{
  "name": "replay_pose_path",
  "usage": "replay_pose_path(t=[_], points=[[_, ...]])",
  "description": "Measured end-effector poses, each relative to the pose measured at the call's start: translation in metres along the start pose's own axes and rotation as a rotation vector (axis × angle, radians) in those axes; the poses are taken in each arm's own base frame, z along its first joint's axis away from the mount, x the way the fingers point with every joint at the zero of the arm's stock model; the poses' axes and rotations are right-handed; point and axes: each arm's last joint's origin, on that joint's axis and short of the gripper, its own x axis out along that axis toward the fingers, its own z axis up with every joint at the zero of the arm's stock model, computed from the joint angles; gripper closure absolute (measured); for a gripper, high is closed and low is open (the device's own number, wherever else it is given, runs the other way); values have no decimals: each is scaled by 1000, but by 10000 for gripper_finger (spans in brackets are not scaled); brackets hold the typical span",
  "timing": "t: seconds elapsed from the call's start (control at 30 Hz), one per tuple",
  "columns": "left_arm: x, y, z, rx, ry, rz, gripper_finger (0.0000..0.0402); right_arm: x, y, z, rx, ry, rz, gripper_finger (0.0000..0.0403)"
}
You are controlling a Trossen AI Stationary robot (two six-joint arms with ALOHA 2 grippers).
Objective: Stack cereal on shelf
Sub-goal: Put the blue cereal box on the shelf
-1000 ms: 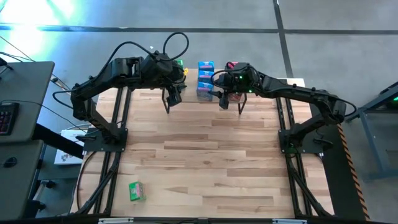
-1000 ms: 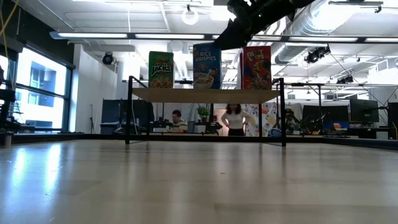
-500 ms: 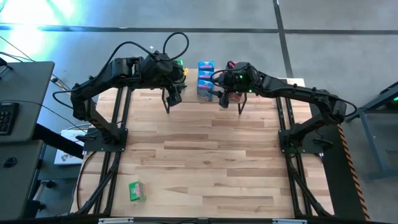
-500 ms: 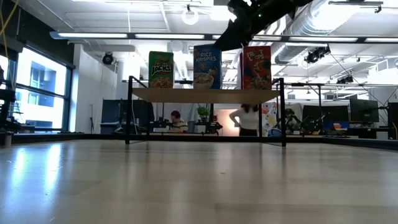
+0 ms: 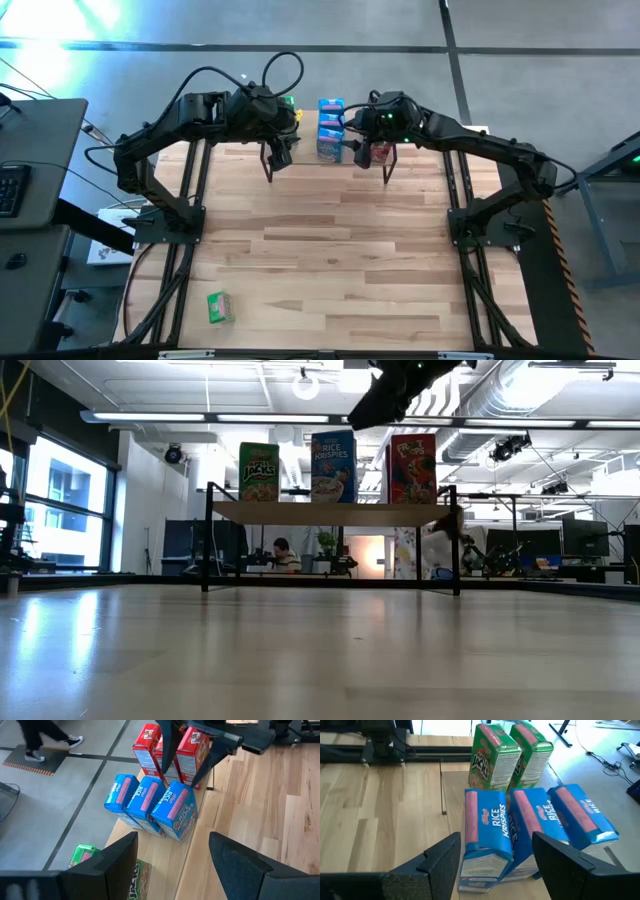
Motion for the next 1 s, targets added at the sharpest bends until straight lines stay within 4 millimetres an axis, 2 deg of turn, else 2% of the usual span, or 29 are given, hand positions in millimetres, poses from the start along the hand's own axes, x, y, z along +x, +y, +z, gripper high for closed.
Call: replay_pose_path(t=[0.23, 0.43, 0.73, 1.0], points=[[0, 0, 0, 0, 0, 0, 165, -12, 19, 16, -18, 47, -25, 164], [0, 0, 0, 0, 0, 0, 165, -11, 43, 15, 34, 84, -27, 164], [0, 0, 0, 0, 0, 0, 165, 14, 64, 5, 69, 161, -2, 164], [0, 0, 0, 1, 0, 0, 165, 35, 69, -6, 105, 230, 2, 164]])
